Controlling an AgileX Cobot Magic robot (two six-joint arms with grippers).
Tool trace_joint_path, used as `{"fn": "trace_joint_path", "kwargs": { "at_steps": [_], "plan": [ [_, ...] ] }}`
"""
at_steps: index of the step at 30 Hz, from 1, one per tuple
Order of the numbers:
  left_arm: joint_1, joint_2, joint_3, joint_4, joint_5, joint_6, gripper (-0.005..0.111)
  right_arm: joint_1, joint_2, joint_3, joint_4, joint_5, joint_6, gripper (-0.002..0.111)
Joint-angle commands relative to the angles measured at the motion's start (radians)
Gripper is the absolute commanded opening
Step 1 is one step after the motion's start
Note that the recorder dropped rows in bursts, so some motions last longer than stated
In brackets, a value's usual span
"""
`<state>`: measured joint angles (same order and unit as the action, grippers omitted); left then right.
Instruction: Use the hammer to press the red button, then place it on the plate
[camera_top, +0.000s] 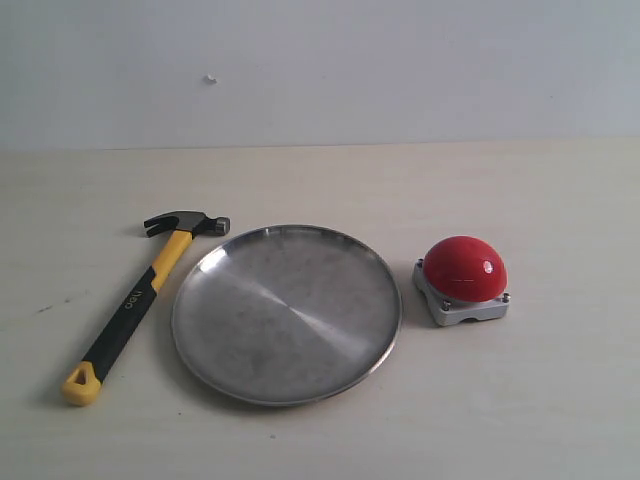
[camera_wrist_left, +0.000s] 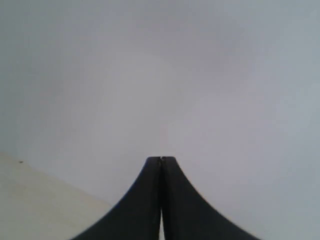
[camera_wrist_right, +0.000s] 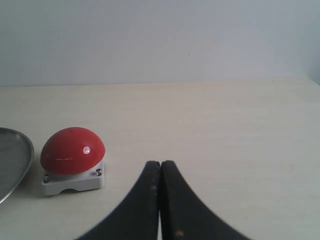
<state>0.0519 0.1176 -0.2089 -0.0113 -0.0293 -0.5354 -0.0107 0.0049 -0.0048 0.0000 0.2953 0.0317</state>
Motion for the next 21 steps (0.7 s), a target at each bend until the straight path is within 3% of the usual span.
{"fn": "trace_joint_path", "kwargs": {
  "at_steps": [1,12,21],
  "plan": [
    [-0.004,0.174,-0.135,0.0,0.149,0.085,0.0,-0.006,-0.005,0.005,0.0,-0.015,-0.003,0.0],
    [-0.004,0.649,-0.472,-0.034,0.487,0.377,0.0,-0.006,-0.005,0.005,0.0,-0.015,-0.003,0.0],
    [-0.025,1.148,-0.937,-0.179,0.889,0.68,0.0,-0.006,-0.005,0.005,0.0,-0.015,0.0,0.0]
  ]
}}
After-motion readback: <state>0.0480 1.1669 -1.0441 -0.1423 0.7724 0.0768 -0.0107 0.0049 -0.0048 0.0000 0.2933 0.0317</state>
